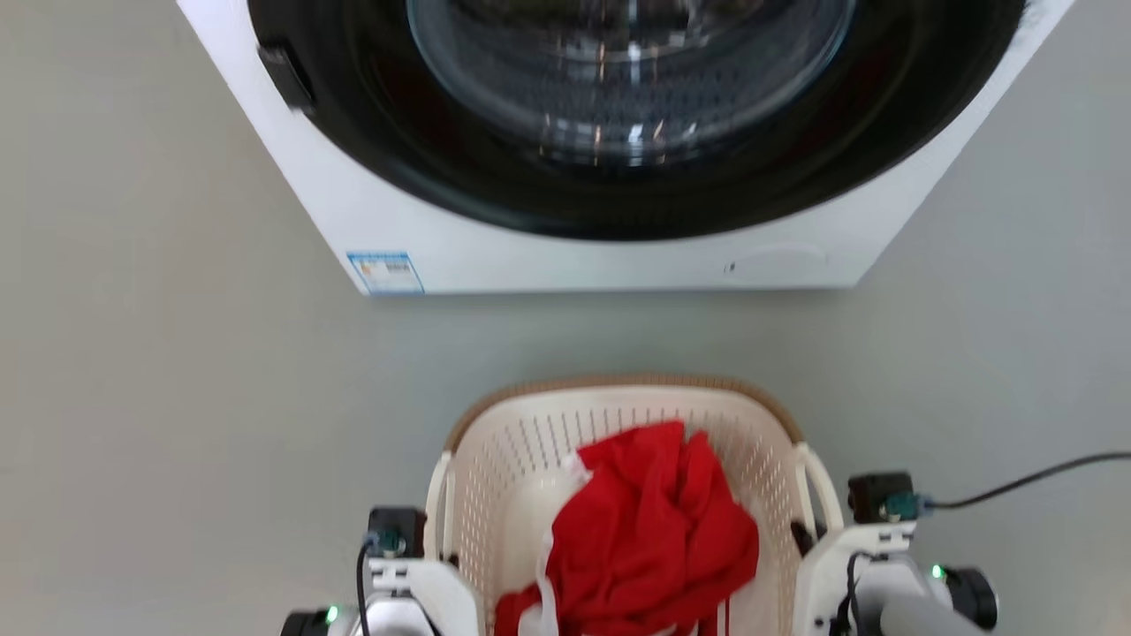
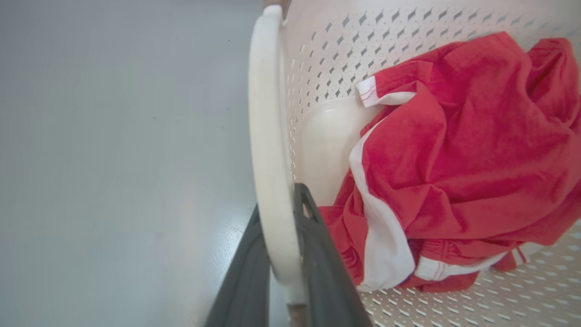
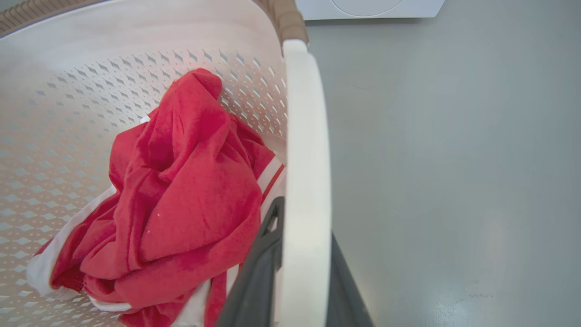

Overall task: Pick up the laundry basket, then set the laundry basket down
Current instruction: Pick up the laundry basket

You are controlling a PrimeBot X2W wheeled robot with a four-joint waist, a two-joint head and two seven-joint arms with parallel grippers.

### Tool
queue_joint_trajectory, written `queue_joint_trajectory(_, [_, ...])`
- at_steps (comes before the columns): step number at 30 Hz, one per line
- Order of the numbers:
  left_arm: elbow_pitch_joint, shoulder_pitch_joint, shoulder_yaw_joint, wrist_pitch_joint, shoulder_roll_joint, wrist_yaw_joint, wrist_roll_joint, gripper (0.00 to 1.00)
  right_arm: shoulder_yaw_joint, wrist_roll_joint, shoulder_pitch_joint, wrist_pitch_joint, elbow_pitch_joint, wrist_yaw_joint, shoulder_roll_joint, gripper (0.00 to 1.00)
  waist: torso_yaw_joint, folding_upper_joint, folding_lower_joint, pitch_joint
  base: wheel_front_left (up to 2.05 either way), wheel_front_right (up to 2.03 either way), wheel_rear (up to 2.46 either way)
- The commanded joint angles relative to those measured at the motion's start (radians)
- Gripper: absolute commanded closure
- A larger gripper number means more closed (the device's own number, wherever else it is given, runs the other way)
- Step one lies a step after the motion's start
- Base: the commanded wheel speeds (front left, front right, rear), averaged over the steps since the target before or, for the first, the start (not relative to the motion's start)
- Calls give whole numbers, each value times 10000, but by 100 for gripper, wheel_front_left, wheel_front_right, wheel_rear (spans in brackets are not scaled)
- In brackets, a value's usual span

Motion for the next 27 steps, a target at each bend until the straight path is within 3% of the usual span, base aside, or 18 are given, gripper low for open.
queue_joint_trajectory(1, [9,-6,177,-123,352,54,-47,100,353,14,337,73,-136,81,51,100,-79,0,0,-695,0,0,0])
queue_joint_trajectory(12, [295,1010,-431,122,352,62,-429,100,1658,1298,1452,449,-300,81,51,100,-7,0,0,-2397,0,0,0])
queue_joint_trajectory(27, [490,1287,-913,376,352,3,-602,100,2567,2256,1733,522,-122,81,51,100,4,0,0,-3064,0,0,0])
